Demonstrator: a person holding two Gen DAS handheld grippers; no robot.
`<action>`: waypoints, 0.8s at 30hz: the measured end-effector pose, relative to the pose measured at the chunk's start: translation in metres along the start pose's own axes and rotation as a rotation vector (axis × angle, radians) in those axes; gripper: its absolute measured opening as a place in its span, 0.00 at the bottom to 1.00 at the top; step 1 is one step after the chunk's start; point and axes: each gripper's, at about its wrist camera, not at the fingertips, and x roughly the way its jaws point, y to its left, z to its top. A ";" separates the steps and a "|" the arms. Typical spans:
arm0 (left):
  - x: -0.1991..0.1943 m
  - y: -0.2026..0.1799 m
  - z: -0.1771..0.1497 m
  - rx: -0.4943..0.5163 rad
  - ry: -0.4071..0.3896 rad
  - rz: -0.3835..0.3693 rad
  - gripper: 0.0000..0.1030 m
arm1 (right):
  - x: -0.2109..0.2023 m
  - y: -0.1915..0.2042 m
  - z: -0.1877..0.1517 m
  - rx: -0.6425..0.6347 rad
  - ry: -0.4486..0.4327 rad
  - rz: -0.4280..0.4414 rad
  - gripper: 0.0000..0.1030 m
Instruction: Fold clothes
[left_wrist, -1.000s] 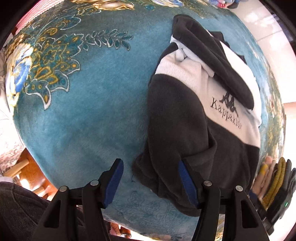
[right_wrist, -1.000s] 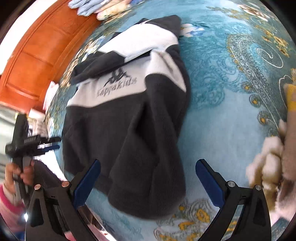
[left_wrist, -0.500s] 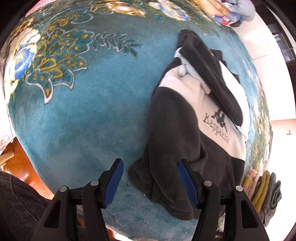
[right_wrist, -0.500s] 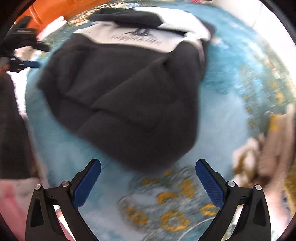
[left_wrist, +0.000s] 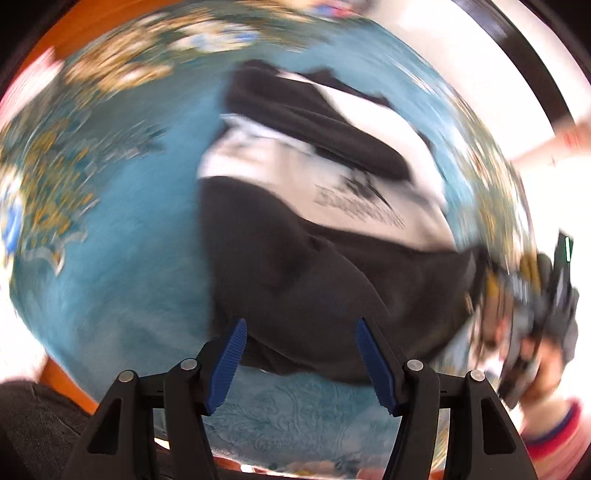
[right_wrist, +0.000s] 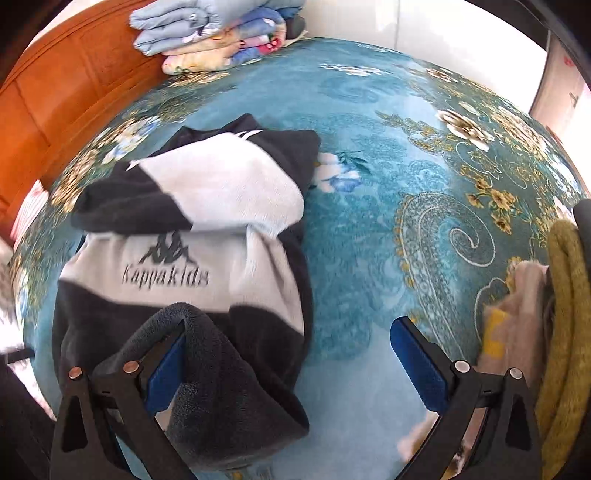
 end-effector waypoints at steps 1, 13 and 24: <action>0.003 -0.013 -0.002 0.059 0.010 0.030 0.64 | 0.002 0.001 0.005 0.012 0.002 -0.003 0.99; 0.055 -0.096 -0.020 0.487 0.168 0.514 0.64 | -0.002 0.009 0.032 0.059 -0.028 0.047 0.99; 0.005 0.034 0.035 -0.068 0.017 0.525 0.65 | -0.022 0.002 0.012 0.044 -0.028 0.091 0.99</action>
